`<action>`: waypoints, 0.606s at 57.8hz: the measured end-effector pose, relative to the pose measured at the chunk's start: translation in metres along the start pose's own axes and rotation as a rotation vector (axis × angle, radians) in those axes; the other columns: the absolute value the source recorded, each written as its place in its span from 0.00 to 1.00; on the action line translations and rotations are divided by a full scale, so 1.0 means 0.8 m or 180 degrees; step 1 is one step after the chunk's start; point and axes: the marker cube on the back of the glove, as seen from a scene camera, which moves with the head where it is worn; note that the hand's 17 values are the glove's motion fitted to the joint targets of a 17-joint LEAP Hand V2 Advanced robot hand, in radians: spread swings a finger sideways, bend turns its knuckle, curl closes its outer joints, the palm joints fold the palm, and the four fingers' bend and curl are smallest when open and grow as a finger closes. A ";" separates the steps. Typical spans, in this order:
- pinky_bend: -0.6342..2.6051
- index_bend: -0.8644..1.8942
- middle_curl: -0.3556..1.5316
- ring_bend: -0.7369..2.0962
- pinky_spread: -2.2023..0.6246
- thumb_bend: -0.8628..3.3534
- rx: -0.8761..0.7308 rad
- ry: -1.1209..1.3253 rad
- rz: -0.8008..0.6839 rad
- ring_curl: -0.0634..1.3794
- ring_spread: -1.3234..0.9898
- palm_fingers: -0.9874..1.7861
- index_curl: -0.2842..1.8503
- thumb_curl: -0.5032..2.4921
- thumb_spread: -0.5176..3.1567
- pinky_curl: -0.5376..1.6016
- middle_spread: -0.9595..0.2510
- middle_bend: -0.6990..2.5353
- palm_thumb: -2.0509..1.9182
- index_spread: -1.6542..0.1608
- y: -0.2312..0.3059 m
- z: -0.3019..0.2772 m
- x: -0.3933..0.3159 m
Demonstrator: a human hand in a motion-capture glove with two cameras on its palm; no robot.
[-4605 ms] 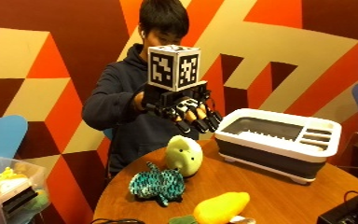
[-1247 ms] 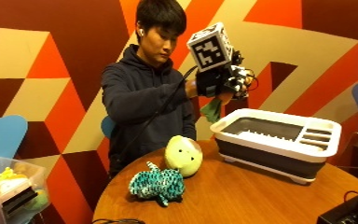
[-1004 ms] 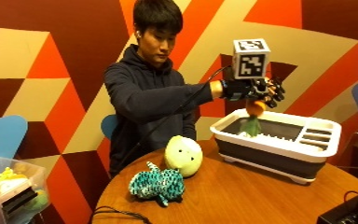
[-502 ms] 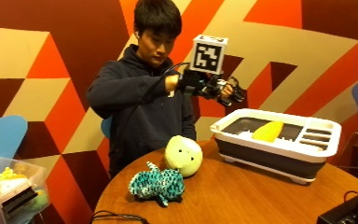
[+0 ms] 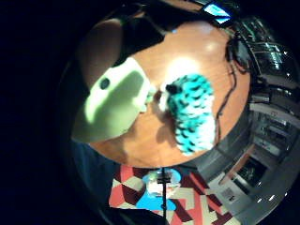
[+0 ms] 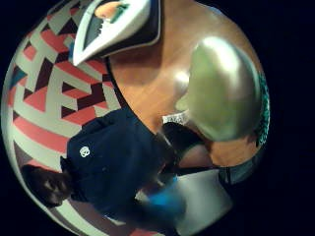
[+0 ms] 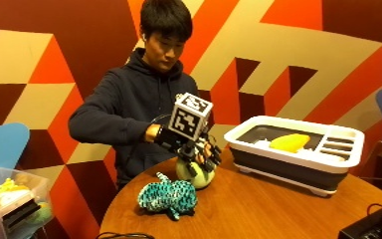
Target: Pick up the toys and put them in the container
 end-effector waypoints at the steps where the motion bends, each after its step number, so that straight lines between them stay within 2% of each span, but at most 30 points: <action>1: 0.42 0.35 0.39 0.32 0.80 0.20 -0.0049 0.0032 0.0007 0.25 0.57 0.30 0.27 0.30 0.49 0.43 0.79 0.26 0.57 0.79 -0.002 0.008 0.000; 5: 0.46 0.36 0.38 0.33 0.81 0.20 -0.0109 0.0142 -0.0010 0.25 0.58 0.32 0.27 0.29 0.48 0.44 0.79 0.25 0.57 0.77 -0.009 0.036 0.000; 10: 0.49 0.36 0.36 0.37 0.80 0.22 0.0208 0.0142 -0.0033 0.27 0.58 0.37 0.27 0.30 0.48 0.45 0.79 0.25 0.60 0.76 -0.018 0.047 0.003; 16: 0.48 0.36 0.37 0.53 0.75 0.24 0.0636 -0.0022 -0.0140 0.32 0.52 0.58 0.26 0.32 0.50 0.43 0.75 0.30 0.65 0.76 -0.029 0.045 0.006; 19: 0.50 0.35 0.39 0.56 0.71 0.25 0.0756 -0.0129 -0.0141 0.36 0.49 0.64 0.25 0.34 0.47 0.44 0.72 0.32 0.68 0.76 -0.034 0.041 0.011; 20: 0.50 0.35 0.39 0.56 0.71 0.25 0.0764 -0.0171 -0.0134 0.36 0.49 0.62 0.25 0.34 0.47 0.44 0.72 0.32 0.68 0.76 -0.035 0.039 0.014; 21: 0.50 0.38 0.41 0.58 0.70 0.25 0.0761 -0.0212 -0.0125 0.38 0.47 0.67 0.26 0.35 0.45 0.45 0.70 0.34 0.69 0.76 -0.037 0.036 0.017; 23: 0.51 0.39 0.42 0.60 0.69 0.25 0.0744 -0.0288 -0.0100 0.39 0.46 0.72 0.26 0.37 0.43 0.45 0.67 0.36 0.70 0.75 -0.038 0.030 0.021; 28: 0.51 0.41 0.46 0.63 0.67 0.26 0.0867 -0.0462 -0.0030 0.44 0.43 0.75 0.29 0.39 0.39 0.47 0.63 0.40 0.71 0.72 -0.031 0.010 0.011; 35: 0.53 0.46 0.52 0.68 0.65 0.26 0.1297 -0.0696 -0.0082 0.50 0.41 0.75 0.33 0.42 0.34 0.49 0.59 0.45 0.72 0.69 -0.018 -0.079 0.020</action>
